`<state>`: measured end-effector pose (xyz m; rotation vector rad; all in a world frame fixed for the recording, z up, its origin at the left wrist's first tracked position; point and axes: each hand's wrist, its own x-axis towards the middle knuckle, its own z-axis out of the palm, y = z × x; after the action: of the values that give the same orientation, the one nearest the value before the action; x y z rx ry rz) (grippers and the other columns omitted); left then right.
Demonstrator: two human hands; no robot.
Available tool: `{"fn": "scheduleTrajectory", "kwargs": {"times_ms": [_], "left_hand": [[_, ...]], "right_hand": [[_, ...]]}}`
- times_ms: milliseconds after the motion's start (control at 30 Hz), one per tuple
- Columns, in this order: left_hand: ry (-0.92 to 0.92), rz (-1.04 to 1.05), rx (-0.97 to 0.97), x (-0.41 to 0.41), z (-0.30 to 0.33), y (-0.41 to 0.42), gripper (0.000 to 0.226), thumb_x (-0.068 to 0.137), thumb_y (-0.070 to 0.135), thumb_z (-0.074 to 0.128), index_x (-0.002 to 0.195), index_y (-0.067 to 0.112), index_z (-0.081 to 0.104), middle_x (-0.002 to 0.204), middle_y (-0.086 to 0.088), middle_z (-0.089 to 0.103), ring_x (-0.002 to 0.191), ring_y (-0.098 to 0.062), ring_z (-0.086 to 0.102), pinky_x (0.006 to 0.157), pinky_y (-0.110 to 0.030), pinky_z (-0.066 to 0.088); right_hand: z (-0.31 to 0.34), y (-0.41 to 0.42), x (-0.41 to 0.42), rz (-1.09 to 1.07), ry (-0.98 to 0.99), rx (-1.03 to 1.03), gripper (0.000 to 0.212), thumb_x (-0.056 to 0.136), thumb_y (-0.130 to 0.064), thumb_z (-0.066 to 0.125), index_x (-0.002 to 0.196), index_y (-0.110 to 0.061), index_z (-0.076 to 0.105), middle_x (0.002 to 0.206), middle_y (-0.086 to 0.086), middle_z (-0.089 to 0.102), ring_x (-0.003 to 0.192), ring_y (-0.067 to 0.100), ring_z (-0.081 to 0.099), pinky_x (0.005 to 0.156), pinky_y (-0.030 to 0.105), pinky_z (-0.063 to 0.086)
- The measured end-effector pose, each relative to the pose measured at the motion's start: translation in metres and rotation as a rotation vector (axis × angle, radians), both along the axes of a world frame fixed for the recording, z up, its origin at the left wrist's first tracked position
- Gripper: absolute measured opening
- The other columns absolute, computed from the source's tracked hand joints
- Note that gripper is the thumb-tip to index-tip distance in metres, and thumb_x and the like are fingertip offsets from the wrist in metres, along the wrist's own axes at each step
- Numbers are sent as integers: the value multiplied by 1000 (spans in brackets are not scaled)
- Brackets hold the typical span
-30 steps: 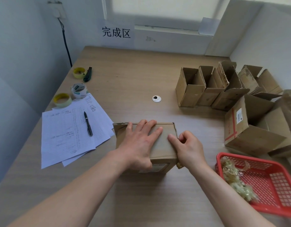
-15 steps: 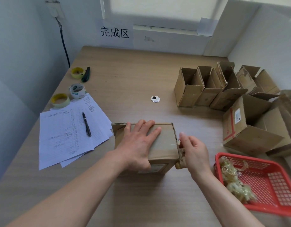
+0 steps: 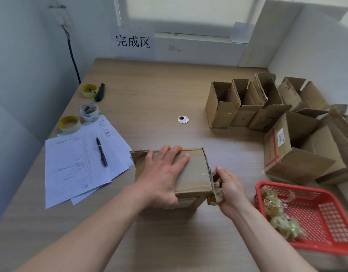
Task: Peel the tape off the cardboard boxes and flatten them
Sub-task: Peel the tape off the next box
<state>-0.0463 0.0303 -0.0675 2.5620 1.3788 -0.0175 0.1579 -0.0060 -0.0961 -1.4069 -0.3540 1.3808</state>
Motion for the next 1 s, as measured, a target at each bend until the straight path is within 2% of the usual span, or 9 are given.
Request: {"fn": "scheduleTrajectory", "kwargs": {"times_ms": [233,433,533,633,667,733,833,900,1000], "left_hand": [[-12,41,22,-2,9,-5,123,55,50,75,154,37,4,156,8,0,147,-19,-1,120,-55,1],[-517,222,182,-29,15,-32,129,49,49,75,158,23,10,151,-6,25,142,-26,27,116,-50,24],[-576,240,86,-38,-6,-60,134,58,55,82,157,30,-4,162,-3,4,153,-22,5,122,-46,20],[-548,292,3,-50,-24,-79,144,55,69,81,153,35,-19,162,9,-16,152,-11,-14,124,-45,15],[-573,314,18,-52,-25,-81,145,53,72,81,153,38,-19,163,7,-14,152,-11,-12,124,-45,15],[-634,315,112,-54,-21,-82,142,52,73,82,156,36,-7,165,-3,-2,154,-19,-2,123,-48,18],[-625,269,247,-53,-14,-81,118,56,67,81,151,19,33,161,-15,18,150,-32,19,117,-53,29],[-596,262,259,-56,-11,-80,101,58,63,83,140,12,52,156,-17,28,145,-35,29,113,-53,35],[-560,280,240,-66,-14,-83,96,56,59,85,134,11,56,152,-17,32,142,-33,33,112,-49,37]], "right_hand": [[4,5,-20,-107,-186,-43,17,95,-8,61,78,-7,62,65,11,56,51,19,48,43,23,40],[78,30,-19,-128,-28,235,25,86,12,63,108,-2,61,74,16,64,55,19,64,56,29,55],[93,33,-29,66,-314,304,28,85,3,71,107,-9,59,76,17,63,60,23,70,58,30,57],[82,26,-46,206,-446,268,9,88,-5,71,83,-7,64,69,15,66,56,22,67,54,34,54],[75,26,-52,225,-481,259,17,88,-10,72,73,-10,66,65,13,67,56,22,65,57,36,53],[62,25,-62,247,-641,292,28,87,-23,75,61,-15,68,66,3,70,60,18,64,65,35,51],[50,22,-75,296,-1084,414,34,89,-36,72,60,-19,67,85,-6,67,82,14,63,75,31,46],[47,18,-78,313,-1257,425,45,94,-45,62,60,-16,66,87,-6,63,85,18,60,70,31,41],[44,8,-73,360,-1375,524,49,91,-49,55,55,-16,60,75,-7,56,72,19,56,60,32,37]]}}
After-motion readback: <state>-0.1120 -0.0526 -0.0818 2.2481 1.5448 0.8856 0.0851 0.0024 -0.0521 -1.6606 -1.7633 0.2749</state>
